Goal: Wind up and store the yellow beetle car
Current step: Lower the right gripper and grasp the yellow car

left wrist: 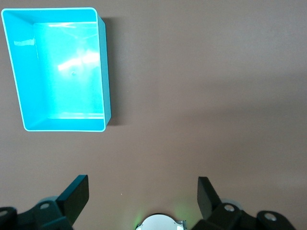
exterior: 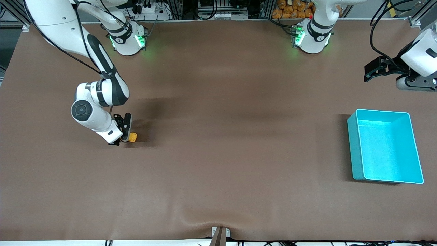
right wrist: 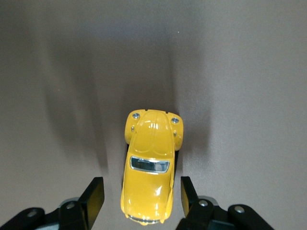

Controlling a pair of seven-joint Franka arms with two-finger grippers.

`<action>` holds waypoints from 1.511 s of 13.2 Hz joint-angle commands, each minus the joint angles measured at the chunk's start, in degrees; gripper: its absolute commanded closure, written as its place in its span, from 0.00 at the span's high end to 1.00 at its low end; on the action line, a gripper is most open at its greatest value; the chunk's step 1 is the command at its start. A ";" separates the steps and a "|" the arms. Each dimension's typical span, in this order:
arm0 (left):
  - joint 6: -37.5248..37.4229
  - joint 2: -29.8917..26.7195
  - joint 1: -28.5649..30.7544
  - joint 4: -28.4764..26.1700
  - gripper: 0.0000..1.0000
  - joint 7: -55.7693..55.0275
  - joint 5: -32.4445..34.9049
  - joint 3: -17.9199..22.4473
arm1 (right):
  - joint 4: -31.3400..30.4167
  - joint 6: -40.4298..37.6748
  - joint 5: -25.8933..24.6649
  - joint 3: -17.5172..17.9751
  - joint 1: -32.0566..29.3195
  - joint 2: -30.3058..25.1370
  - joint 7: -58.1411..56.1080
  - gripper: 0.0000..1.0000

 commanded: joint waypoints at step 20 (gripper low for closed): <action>-0.05 0.32 0.25 0.04 1.00 -0.89 -0.20 -0.17 | 0.80 7.10 -3.87 -5.58 2.18 5.20 -2.37 0.00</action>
